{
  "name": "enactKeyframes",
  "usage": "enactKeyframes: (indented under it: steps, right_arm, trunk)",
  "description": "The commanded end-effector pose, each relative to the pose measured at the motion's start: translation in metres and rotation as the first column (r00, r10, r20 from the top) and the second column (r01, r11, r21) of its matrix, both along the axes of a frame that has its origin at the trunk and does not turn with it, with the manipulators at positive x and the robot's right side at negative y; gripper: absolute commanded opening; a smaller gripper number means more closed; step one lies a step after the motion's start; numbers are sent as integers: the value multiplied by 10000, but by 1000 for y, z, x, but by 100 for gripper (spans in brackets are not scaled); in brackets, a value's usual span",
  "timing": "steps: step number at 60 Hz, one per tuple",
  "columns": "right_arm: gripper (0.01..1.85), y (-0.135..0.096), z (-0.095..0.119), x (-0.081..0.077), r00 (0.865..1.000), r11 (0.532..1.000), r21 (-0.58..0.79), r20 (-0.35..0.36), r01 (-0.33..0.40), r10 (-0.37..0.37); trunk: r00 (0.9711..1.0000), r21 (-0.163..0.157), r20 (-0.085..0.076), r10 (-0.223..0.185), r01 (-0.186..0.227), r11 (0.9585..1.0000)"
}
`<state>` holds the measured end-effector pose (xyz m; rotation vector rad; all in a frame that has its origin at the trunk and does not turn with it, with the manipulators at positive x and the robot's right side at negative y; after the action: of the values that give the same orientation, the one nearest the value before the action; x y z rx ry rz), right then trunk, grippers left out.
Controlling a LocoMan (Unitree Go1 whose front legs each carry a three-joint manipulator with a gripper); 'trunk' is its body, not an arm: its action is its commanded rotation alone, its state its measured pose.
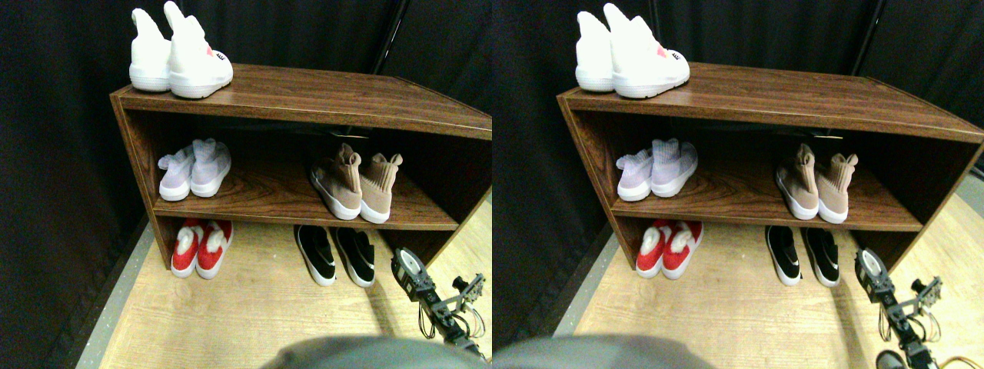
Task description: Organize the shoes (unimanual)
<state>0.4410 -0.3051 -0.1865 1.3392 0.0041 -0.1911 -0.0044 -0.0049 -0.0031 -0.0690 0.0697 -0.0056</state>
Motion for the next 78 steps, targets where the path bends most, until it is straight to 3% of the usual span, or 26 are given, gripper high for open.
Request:
enactKeyframes:
  steps: [1,20,36,42,55,69,78]
  right_arm:
    - [6,-5,-6,10,9994,9995,10,-27,331,-331]
    - [6,-21,-27,41,9904,9929,324,-806,1149,-1120]
    - [6,-26,-38,58,9785,9858,-387,-1216,1632,-1667]
    - [6,-21,-41,58,9728,9802,237,-1294,1965,-1919]
    - [6,-13,-55,65,9791,9895,306,-1517,1413,-1351]
    - [6,-7,-61,69,9703,9860,730,-2026,1498,-1324]
    - [6,0,-62,70,9765,9885,1174,-2041,951,-697]
  trunk:
    - [9997,-227,-198,138,-142,9996]
    - [9994,-309,-144,319,-323,9990]
    - [9992,-307,-144,371,-376,9988]
    - [9987,-373,-145,482,-487,9981]
    - [9977,-481,-167,657,-665,9966]
    - [9964,-569,-263,803,-817,9950]
    - [9959,-605,-311,844,-862,9944]
